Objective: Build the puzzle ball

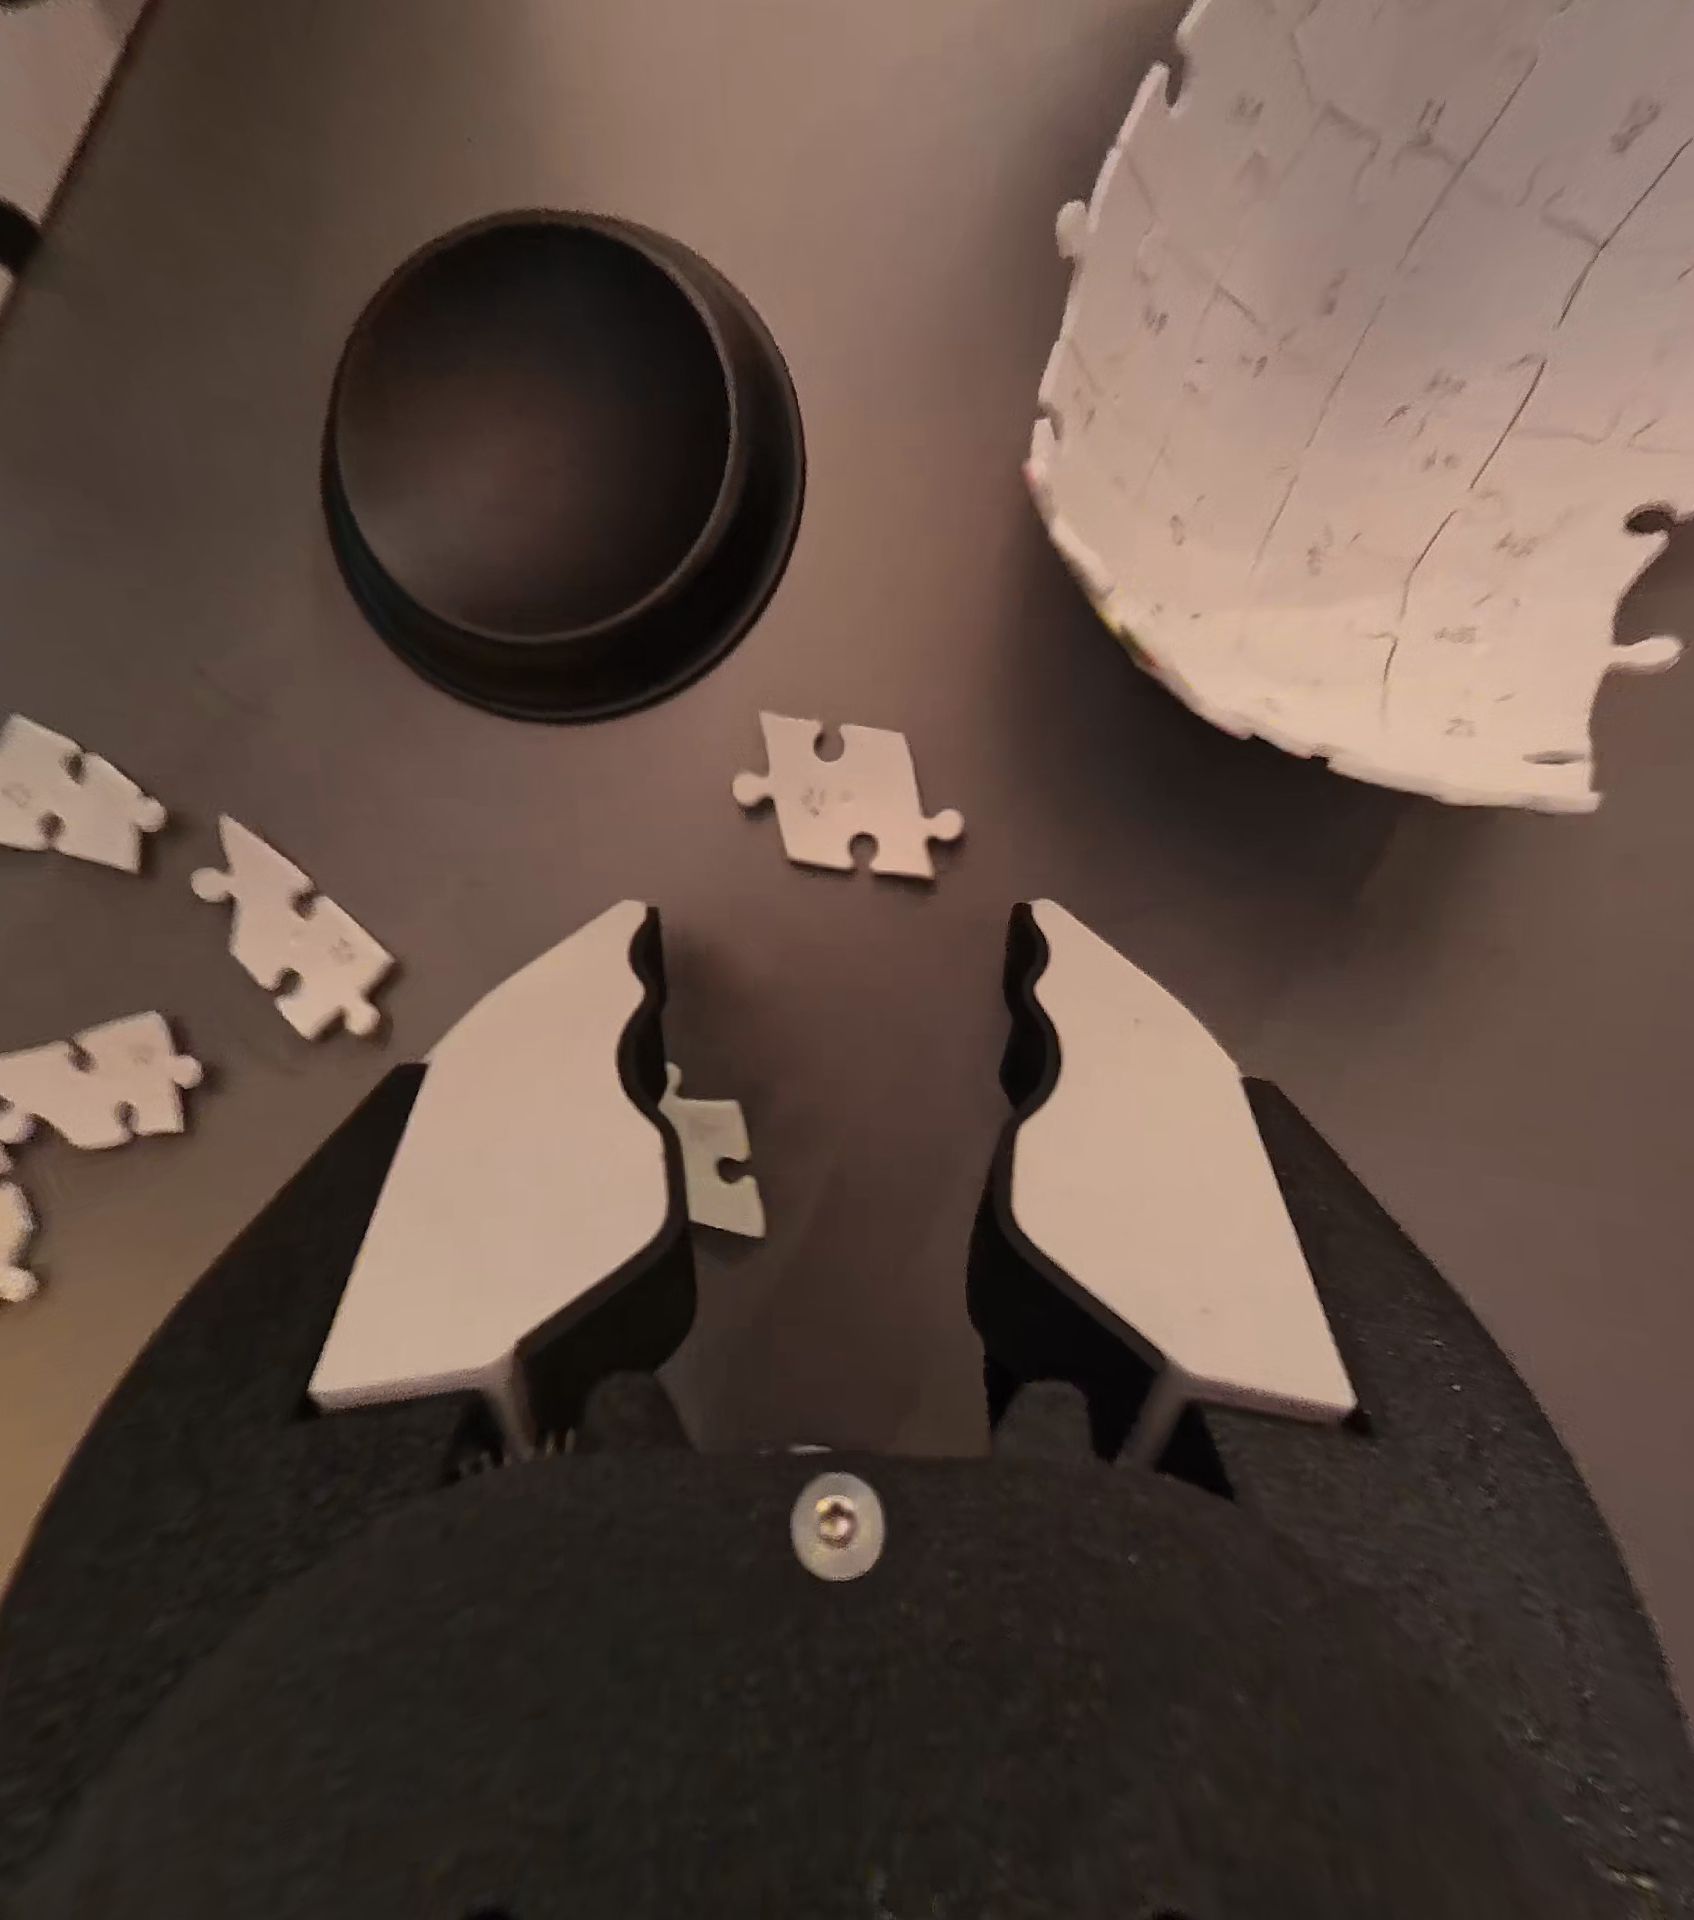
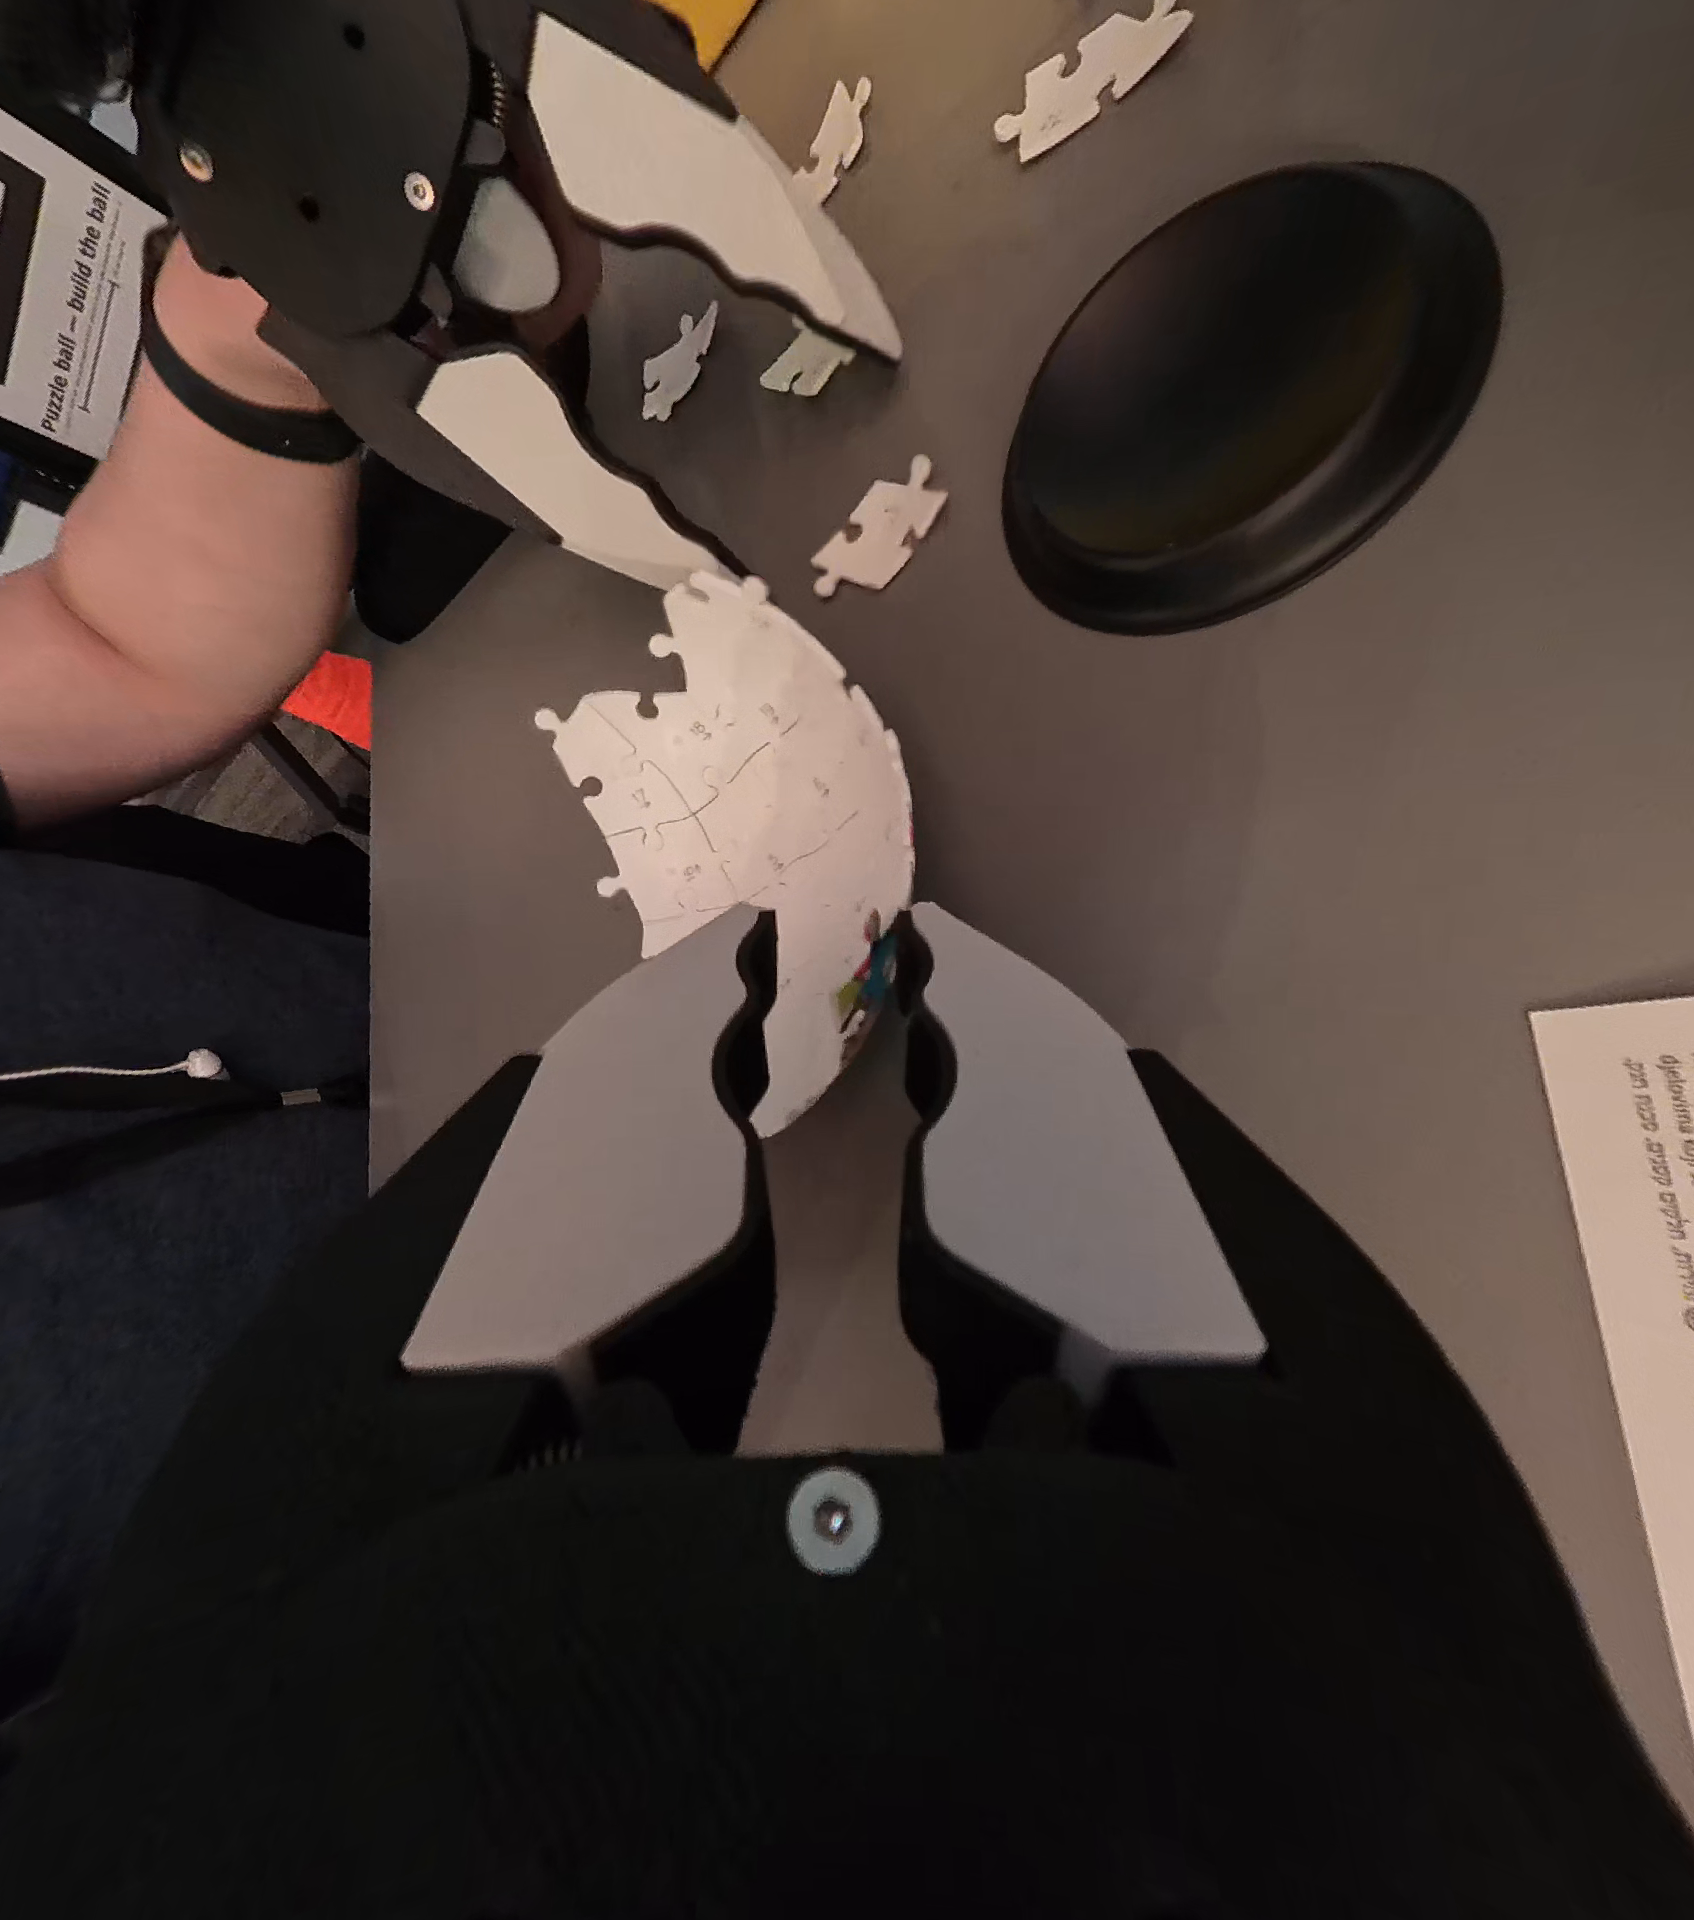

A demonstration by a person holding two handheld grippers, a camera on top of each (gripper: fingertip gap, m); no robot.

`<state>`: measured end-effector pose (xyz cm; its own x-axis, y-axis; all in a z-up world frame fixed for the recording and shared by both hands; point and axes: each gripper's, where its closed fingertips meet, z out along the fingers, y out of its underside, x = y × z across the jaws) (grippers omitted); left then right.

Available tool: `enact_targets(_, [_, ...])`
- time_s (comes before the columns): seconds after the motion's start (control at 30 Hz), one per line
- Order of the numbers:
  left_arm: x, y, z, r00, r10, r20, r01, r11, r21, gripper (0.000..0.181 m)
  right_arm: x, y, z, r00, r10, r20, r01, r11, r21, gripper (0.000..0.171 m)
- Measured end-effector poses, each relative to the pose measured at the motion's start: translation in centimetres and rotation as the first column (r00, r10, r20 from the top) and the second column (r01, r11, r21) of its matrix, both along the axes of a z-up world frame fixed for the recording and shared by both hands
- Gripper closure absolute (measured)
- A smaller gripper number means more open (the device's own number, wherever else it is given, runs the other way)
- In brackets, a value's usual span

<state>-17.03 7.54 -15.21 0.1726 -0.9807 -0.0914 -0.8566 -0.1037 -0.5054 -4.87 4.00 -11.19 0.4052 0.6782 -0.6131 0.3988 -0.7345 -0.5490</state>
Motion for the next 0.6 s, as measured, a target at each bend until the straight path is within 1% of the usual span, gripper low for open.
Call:
enact_targets(0.07, [-0.1, 0.1, -0.1, 0.996, -0.082, -0.048, 0.084, 0.996, 0.042, 0.119, 0.0, -0.1, 0.0, 1.0, 0.003, 0.003, -0.003, 1.0, -0.002, 0.148])
enact_targets(0.13, [0.0, 0.0, 0.0, 0.983, -0.17, -0.075, 0.175, 0.983, 0.051, 0.117, 0.0, -0.2, -0.1, 1.0, 0.003, 0.004, -0.003, 1.0, -0.004, 0.148])
enact_targets(0.2, [0.1, -0.1, 0.1, 0.966, -0.241, -0.089, 0.246, 0.968, 0.054, 0.122, 0.1, -0.2, -0.1, 1.0, 0.003, 0.003, -0.003, 1.0, -0.008, 0.148])
enact_targets(0.27, [0.4, 0.1, -0.1, 0.955, -0.28, -0.1, 0.286, 0.957, 0.057, 0.127, 0.1, -0.2, -0.1, 1.0, 0.003, 0.006, -0.003, 1.0, -0.011, 0.148])
enact_targets(0.43, [1.3, 0.2, -0.4, 0.963, -0.267, -0.031, 0.266, 0.964, -0.029, 0.14, 0.2, -0.3, -0.2, 1.0, 0.004, 0.005, -0.004, 1.0, -0.016, 0.148])
enact_targets(0.5, [1.6, 0.0, -0.5, 0.963, -0.268, 0.0, 0.268, 0.962, -0.061, 0.156, 0.3, -0.3, -0.2, 1.0, 0.005, 0.006, -0.005, 1.0, -0.017, 0.148])
enact_targets(0.6, [1.8, 0.1, -0.5, 0.967, -0.255, 0.018, 0.256, 0.964, -0.073, 0.156, 0.3, -0.3, -0.1, 1.0, 0.002, 0.004, -0.002, 1.0, -0.016, 0.148])
